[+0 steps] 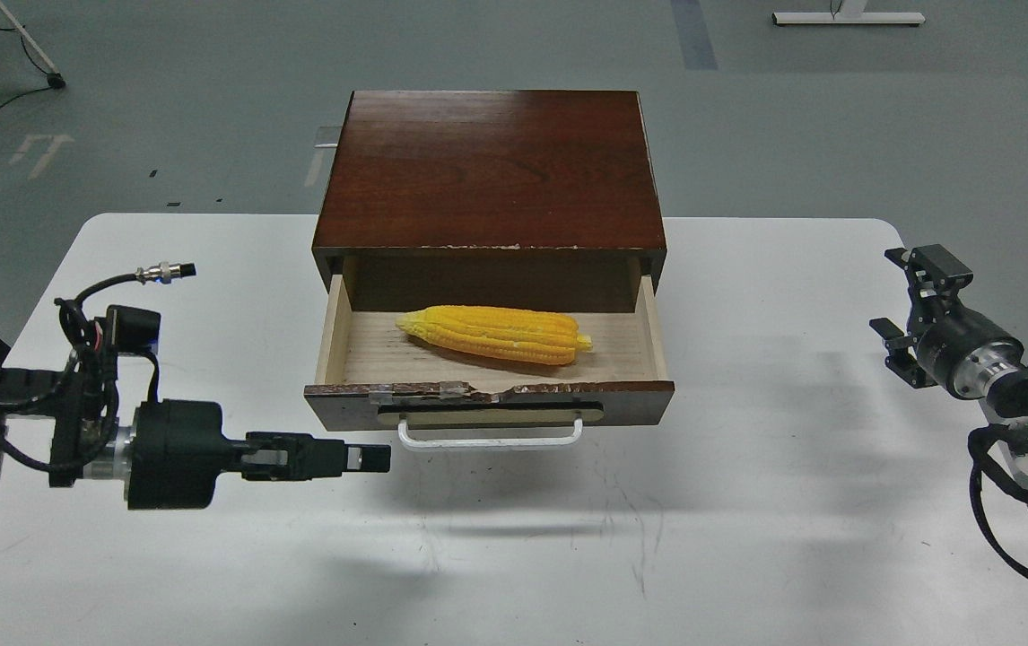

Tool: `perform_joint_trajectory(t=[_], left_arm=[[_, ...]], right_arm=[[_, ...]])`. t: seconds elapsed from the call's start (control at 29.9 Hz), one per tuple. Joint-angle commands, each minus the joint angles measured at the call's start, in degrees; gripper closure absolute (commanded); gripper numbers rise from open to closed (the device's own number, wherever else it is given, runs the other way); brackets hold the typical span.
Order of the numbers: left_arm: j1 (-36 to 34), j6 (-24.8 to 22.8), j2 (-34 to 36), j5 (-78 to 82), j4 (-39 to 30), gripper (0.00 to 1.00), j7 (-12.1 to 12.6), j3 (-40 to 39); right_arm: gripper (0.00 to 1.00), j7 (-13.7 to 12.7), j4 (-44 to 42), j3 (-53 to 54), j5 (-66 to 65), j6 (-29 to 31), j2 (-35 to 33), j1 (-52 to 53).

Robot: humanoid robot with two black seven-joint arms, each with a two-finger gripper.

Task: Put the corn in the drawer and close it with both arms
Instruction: 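Move the left gripper down to the drawer front near the handle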

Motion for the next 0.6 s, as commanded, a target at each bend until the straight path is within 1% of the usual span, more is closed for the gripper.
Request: perform_joint_trajectory(t=[0.0,0.17,0.23,0.33,0.43,0.57], left_arm=[[2.32,-0.01,-1.97,0.48,0.06,0.91,-0.01,-0.18],[2.32,-0.01,-5.05,0.49,0.85,0.91,-0.01,-0.45],[2.32,-0.01,-8.03,0.49,3.65,0.91,-0.01,-0.45],[2.5,-0.01,-9.97,0.57,5.68,0.91,-0.01,-0.19],[2.67,-0.01,-11.29,0.66,7.7,0.9,-0.01,0.08],[2.94,-0.01,-12.08,0.66,8.15,0.9,-0.01,-0.01]], right_arm=[[0.01,0.0,-0.37,-0.03,-0.01,0.0,0.15,0.18],[0.0,0.0,-0.46,-0.03,-0.02,0.0,0.15,0.53],[0.01,-0.09,-0.46,-0.03,-0.02,0.0,0.15,0.53],[0.0,-0.09,-0.46,-0.03,-0.01,0.0,0.15,0.53],[0.01,-0.09,-0.55,-0.03,-0.1,0.0,0.15,0.53],[0.0,0.0,-1.6,-0.03,-0.1,0.0,0.23,0.44]])
